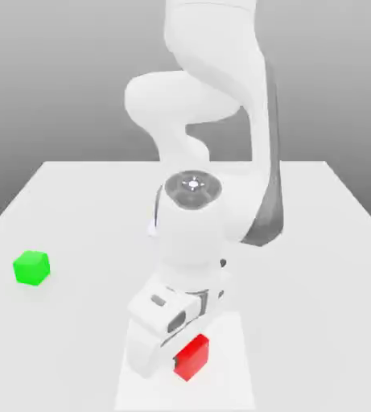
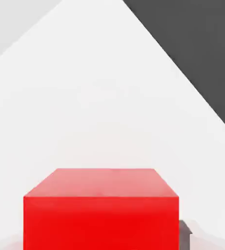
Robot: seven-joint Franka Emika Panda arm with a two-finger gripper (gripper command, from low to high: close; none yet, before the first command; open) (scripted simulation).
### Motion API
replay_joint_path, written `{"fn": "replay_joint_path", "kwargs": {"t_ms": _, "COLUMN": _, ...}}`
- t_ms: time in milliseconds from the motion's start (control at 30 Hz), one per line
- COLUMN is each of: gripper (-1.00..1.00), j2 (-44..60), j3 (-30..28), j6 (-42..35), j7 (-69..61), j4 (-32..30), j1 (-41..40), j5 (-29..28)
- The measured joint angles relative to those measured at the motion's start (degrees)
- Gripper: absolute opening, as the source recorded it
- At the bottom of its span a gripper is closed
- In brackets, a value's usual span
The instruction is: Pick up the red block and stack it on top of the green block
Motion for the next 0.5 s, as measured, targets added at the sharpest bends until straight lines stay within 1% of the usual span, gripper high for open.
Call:
{"fn": "replay_joint_path", "kwargs": {"t_ms": 267, "gripper": -1.0, "j2": -3.35, "j3": -2.87, "j6": -2.72, "j7": 2.49, "j4": -0.56, "j1": 2.03, "j5": -3.42}}
{"fn": "replay_joint_path", "kwargs": {"t_ms": 500, "gripper": -1.0, "j2": -7.28, "j3": -3.4, "j6": -4.65, "j7": 3.02, "j4": -1.11, "j1": 2.54, "j5": -4.19}}
